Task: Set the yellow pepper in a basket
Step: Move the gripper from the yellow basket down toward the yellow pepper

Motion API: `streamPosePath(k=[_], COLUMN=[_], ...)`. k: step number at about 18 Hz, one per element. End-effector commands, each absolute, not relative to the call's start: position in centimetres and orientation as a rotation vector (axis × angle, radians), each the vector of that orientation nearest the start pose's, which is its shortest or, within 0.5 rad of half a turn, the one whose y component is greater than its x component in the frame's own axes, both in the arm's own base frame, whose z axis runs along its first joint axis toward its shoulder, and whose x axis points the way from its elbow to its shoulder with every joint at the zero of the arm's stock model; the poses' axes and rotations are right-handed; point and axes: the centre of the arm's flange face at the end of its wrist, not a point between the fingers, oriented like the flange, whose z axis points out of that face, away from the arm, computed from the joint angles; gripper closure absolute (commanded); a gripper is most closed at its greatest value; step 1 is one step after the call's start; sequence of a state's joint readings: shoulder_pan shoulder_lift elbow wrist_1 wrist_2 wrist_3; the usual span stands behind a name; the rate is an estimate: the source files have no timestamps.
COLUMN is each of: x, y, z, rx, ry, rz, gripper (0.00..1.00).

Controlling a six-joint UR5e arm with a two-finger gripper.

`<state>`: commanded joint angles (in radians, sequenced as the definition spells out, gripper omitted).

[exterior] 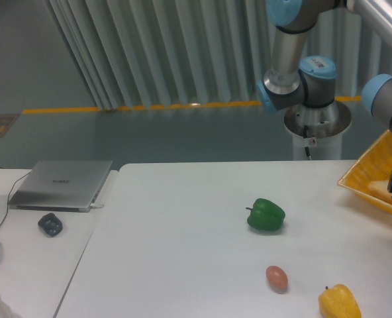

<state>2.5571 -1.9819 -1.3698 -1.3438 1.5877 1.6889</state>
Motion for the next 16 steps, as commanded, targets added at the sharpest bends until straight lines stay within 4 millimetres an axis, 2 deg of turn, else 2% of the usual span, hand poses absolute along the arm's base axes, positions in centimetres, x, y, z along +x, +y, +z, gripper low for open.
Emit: streamPosePath(k=[4,7,9,10,11,12,16], x=[-47.2,-46.8,-47.1,-47.3,-47.2,-46.8,-45.7], y=[47.2,47.4,47.0,46.8,46.7,47.1,49.0], z=[37.3,36.6,35.8,35.9,36.9,37.6,37.4], rx=[-2.952,-2.926,-2.888,-2.881,-2.875,-2.866,-2.89], ry=[1.084,1.072,0.963,0.874,0.831,0.83,0.694], rz=[0.031,0.001,-0.032,-0.02,0.022,0.045,0.097], gripper=[0.0,0.0,0.0,0.0,0.0,0.0,0.0])
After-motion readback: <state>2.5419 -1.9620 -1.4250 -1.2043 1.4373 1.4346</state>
